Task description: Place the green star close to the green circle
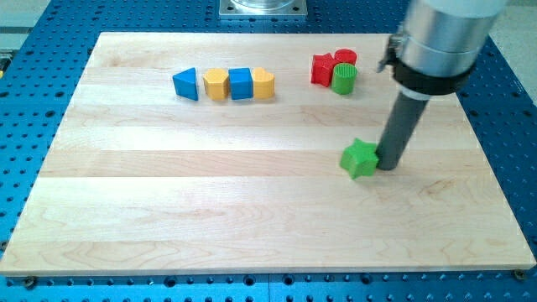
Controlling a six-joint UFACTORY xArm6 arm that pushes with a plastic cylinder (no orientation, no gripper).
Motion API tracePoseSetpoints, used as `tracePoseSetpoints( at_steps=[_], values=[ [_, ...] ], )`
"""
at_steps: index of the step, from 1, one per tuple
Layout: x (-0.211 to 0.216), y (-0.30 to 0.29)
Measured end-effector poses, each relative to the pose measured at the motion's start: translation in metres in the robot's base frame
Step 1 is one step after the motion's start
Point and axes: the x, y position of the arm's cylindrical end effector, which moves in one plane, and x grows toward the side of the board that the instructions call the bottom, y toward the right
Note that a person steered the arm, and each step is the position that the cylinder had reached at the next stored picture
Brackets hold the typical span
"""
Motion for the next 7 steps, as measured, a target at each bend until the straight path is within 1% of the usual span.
tracePoseSetpoints(
  at_steps=[1, 2, 3, 4, 5, 6, 7],
  values=[
    [0.044, 0.0],
    [0.023, -0.099],
    [0.019, -0.114],
    [0.095, -0.113],
    [0.049, -0.1],
    [0.015, -0.055],
    [0.041, -0.033]
  ],
)
